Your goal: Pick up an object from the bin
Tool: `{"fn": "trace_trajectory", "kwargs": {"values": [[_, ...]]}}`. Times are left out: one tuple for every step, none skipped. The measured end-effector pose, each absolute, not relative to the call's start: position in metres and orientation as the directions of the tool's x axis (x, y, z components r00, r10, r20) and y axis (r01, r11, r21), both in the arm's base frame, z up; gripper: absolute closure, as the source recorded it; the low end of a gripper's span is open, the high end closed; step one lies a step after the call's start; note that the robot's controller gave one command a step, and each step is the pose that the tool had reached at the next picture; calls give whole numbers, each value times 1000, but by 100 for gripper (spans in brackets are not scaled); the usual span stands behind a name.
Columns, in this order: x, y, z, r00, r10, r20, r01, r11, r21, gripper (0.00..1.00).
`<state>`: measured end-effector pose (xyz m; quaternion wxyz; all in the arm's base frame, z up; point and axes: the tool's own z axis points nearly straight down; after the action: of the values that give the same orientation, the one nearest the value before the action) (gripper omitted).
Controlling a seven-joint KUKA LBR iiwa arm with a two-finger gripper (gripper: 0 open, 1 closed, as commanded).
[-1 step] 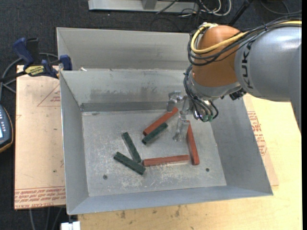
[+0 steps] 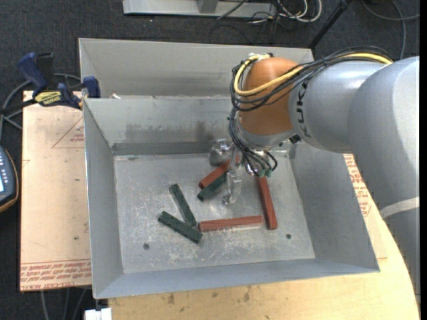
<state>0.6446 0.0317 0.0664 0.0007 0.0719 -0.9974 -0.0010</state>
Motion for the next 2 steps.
{"fn": "trace_trajectory", "kwargs": {"values": [[646,31,71,-990,-142,-4,-142,990,1,100],[646,31,71,-990,-142,-4,-142,990,1,0]]}}
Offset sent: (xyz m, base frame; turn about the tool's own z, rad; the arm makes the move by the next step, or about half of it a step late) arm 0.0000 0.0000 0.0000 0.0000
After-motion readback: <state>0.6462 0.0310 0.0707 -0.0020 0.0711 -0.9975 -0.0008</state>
